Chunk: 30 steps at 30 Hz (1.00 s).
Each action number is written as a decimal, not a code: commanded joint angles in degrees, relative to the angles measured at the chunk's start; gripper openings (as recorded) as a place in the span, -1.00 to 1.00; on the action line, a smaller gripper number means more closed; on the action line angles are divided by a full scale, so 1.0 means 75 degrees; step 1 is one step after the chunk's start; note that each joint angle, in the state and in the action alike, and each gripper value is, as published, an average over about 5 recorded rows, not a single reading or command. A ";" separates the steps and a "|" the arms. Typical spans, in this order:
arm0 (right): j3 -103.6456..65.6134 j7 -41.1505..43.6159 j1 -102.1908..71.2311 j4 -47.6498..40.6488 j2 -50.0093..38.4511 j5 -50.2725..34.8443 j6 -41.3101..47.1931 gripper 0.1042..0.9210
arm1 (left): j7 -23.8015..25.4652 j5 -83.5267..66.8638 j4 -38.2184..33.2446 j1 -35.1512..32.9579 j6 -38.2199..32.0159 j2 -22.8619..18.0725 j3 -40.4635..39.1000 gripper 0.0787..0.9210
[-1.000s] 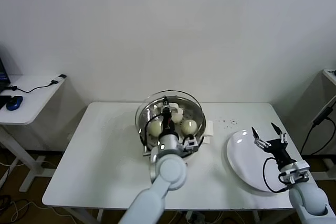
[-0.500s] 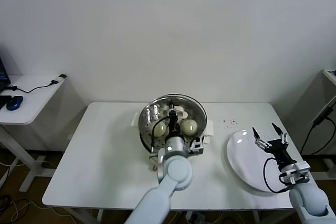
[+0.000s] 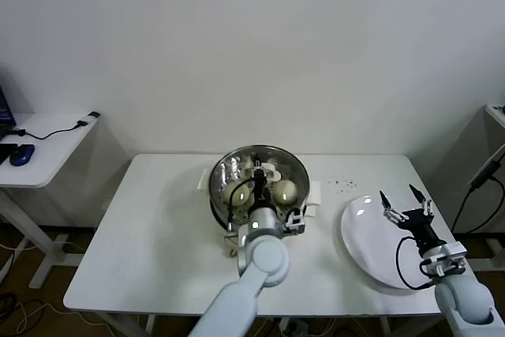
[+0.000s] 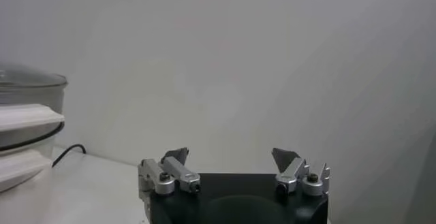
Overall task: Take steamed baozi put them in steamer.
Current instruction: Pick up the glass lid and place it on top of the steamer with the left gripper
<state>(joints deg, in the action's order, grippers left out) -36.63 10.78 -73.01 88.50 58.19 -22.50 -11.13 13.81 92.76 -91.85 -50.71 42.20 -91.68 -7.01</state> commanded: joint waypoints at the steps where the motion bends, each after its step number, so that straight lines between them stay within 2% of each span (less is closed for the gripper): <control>1: -0.0022 0.0005 0.0003 -0.0012 0.0012 0.0003 -0.0004 0.76 | 0.0023 0.0030 0.0085 0.0013 0.0347 0.0022 -0.0019 -0.83; 16: -0.0068 0.0044 0.0001 -0.0058 0.0038 0.0016 -0.0014 0.76 | 0.0587 0.0308 -0.0194 0.0025 0.0139 0.0150 0.0015 -0.80; 19: -0.0084 0.0063 0.0001 -0.0090 0.0043 0.0019 -0.0017 0.76 | 0.0668 0.0284 -0.0449 0.0018 0.0155 0.0242 -0.0025 -0.65; 30: -0.0098 0.0106 0.0035 -0.0137 0.0074 0.0023 -0.0010 0.76 | 0.0850 -0.0099 -0.1779 -0.0380 0.0268 0.0882 -0.0089 0.11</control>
<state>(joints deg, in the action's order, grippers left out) -37.37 11.51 -72.86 87.57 58.69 -22.32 -11.25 18.99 93.43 -97.41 -51.73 42.18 -88.04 -7.62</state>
